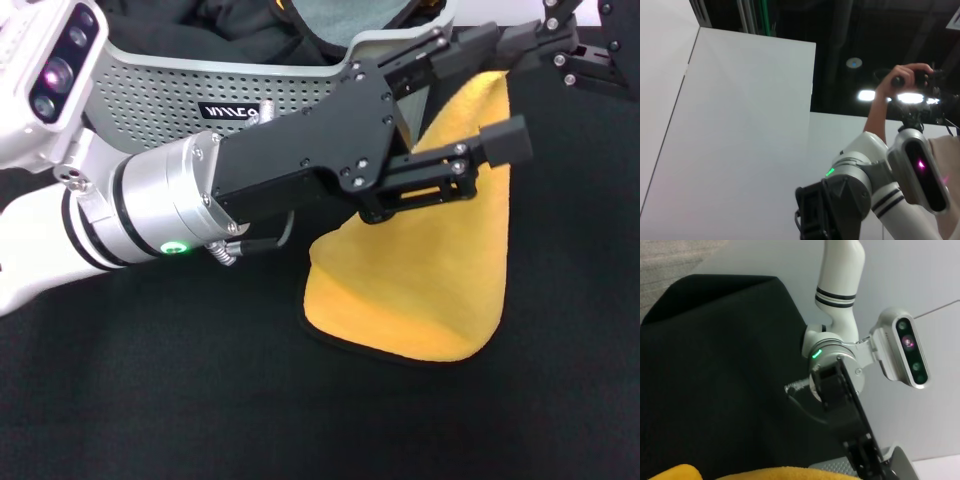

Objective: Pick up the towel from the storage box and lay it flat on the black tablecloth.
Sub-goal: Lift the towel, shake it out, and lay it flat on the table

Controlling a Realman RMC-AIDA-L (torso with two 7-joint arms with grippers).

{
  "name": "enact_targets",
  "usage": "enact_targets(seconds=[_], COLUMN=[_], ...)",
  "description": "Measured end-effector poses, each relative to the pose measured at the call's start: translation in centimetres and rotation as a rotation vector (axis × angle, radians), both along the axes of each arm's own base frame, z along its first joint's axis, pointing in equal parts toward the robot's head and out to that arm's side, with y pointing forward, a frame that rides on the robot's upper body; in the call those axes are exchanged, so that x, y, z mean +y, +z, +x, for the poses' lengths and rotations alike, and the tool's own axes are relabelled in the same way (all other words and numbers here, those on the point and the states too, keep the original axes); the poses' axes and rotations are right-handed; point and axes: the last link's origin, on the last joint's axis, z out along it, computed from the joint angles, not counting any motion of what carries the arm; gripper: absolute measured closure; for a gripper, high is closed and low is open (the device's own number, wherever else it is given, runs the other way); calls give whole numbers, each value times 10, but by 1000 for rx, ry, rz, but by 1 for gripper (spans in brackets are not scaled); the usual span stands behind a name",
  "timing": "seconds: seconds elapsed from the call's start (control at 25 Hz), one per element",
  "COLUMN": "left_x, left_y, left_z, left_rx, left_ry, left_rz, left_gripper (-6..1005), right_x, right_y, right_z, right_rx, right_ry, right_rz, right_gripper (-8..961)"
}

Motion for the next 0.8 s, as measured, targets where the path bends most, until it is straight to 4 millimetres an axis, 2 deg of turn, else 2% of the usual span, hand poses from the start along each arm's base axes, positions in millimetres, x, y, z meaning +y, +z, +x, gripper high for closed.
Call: enact_targets(seconds=[0.28,0.32,0.56,0.8], left_x=[2,-8,-14,-10], left_y=[1,-7,-6,-1], left_z=[4,5,5,-1], left_rx=[8,40,47,19], left_ry=[-26,-81,-121,-75], left_rz=[-1,-50,-74,-22], left_gripper=[220,220,223,226], right_x=[4,9,11,10], right_y=[7,11,17,17], right_z=[-2,-10,-10,-9], right_rx=[16,64,92,97], right_ry=[-6,4,-2,-4], right_rz=[21,59,96,99], right_gripper=[942,941,942,943])
